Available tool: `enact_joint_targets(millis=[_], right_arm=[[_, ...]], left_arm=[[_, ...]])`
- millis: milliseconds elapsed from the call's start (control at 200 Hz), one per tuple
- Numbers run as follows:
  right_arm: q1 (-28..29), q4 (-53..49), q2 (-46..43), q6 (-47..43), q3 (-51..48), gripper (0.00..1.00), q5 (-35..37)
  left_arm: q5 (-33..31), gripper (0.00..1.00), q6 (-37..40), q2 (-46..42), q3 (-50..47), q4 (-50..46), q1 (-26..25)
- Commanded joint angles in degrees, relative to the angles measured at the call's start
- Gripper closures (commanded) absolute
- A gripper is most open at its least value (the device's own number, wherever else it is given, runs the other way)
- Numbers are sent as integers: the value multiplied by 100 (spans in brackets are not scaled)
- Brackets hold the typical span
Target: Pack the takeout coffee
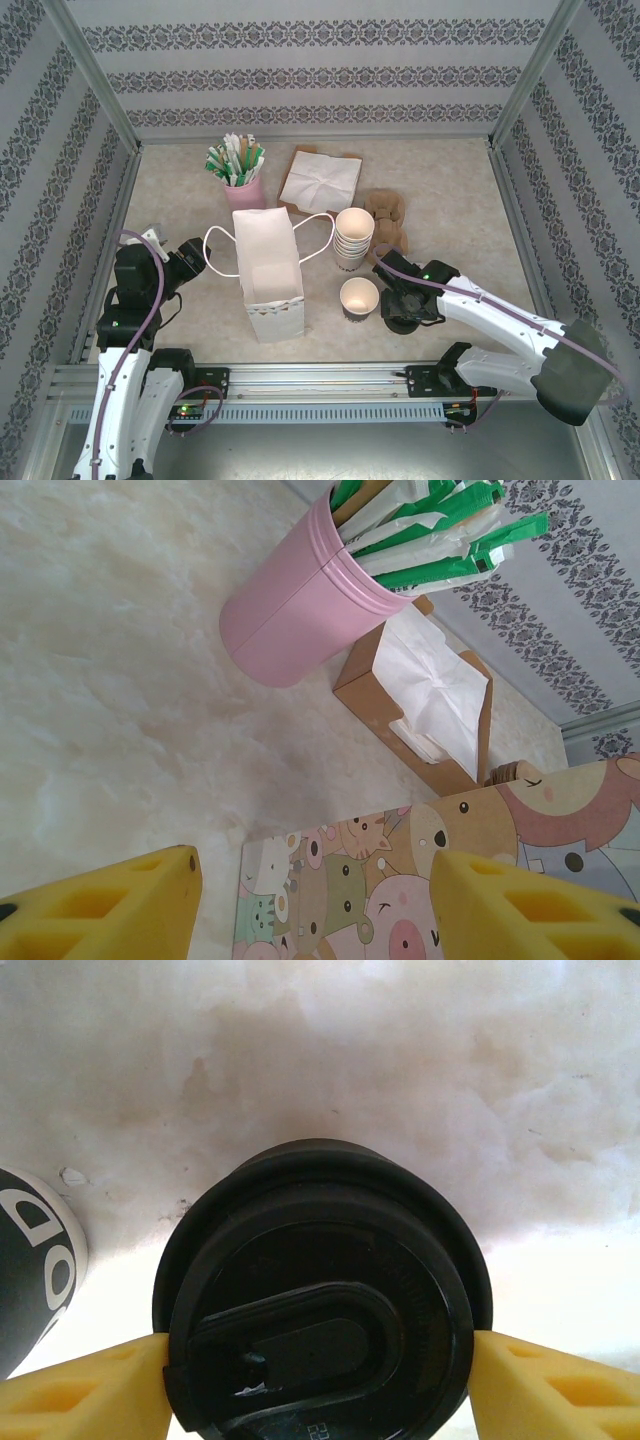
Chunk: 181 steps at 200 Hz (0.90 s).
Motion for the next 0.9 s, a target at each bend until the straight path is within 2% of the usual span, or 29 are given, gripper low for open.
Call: enact_joint_targets(millis=[0, 130, 465, 625, 779, 899], right_arm=[[-55, -113, -10, 44, -18, 32, 184], [-56, -311, -166, 49, 139, 35, 253], [-104, -727, -575, 117, 604, 35, 388], [-118, -1123, -760, -227, 1135, 35, 527], [-3, -1361, -852, -575, 1602, 35, 476], [304, -1395, -723, -686, 1998, 35, 455]], left_arm=[[43, 37, 45, -64, 9, -118, 51], [44, 37, 23, -64, -1, -82, 51], [44, 37, -16, -79, -9, -51, 51], [-5, 37, -12, -82, -6, -5, 51], [-62, 37, 0, -82, -3, -4, 51], [-35, 37, -20, -77, -9, -8, 51]])
